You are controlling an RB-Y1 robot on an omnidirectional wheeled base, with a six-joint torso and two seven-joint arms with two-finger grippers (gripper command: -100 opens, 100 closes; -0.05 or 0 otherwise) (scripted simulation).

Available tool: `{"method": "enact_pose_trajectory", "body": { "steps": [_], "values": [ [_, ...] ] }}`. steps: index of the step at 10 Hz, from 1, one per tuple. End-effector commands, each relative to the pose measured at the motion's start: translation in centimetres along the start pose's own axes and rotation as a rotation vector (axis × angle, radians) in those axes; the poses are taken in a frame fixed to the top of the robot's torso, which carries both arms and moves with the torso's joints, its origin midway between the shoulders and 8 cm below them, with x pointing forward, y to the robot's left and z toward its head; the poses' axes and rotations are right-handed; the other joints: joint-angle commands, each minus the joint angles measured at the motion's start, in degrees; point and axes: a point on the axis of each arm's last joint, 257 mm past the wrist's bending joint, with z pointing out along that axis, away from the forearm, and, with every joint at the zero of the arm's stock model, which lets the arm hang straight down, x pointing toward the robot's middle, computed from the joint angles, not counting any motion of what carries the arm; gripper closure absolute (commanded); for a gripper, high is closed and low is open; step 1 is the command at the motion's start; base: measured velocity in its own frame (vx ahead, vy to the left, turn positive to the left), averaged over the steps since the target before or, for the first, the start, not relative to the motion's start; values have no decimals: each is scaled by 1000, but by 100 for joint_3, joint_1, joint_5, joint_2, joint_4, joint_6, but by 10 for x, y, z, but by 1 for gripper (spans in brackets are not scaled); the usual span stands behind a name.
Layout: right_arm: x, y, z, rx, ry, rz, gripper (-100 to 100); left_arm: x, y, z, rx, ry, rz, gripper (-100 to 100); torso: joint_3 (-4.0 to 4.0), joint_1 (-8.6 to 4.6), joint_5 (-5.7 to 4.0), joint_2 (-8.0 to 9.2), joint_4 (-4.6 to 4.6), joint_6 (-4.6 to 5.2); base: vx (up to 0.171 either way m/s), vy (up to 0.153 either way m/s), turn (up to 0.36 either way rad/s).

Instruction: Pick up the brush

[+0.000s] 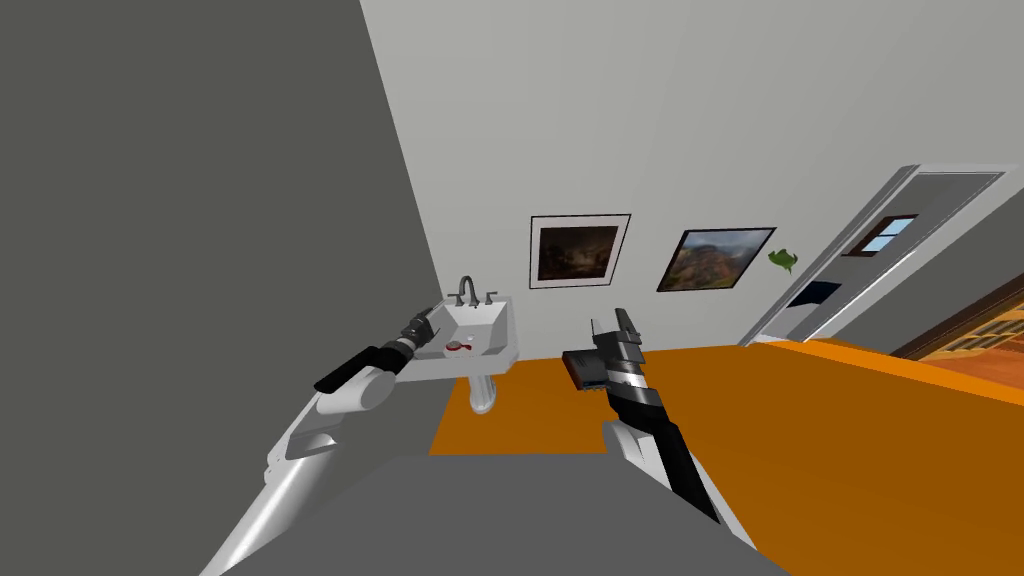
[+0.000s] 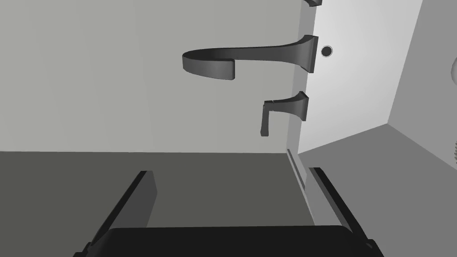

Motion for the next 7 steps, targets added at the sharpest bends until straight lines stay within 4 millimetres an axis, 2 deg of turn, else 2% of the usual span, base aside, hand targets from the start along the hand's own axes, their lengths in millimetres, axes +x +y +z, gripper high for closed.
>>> {"method": "enact_pose_trajectory", "body": {
  "steps": [1,4,7],
  "values": [
    [0,0,0,0,0,0,0,-8,8,2,-47,-3,8,-100,0,0,0,0,0,0,55,-65,81],
    [0,0,0,0,0,0,0,-16,25,1,-128,-5,17,-100,-14,-10,-2,-25,-5,-2,88,-65,58],
    [0,0,0,0,0,0,0,-25,41,-2,-204,-10,27,-100,-4,-2,1,-8,-1,-3,51,-43,41]
  ]
}}
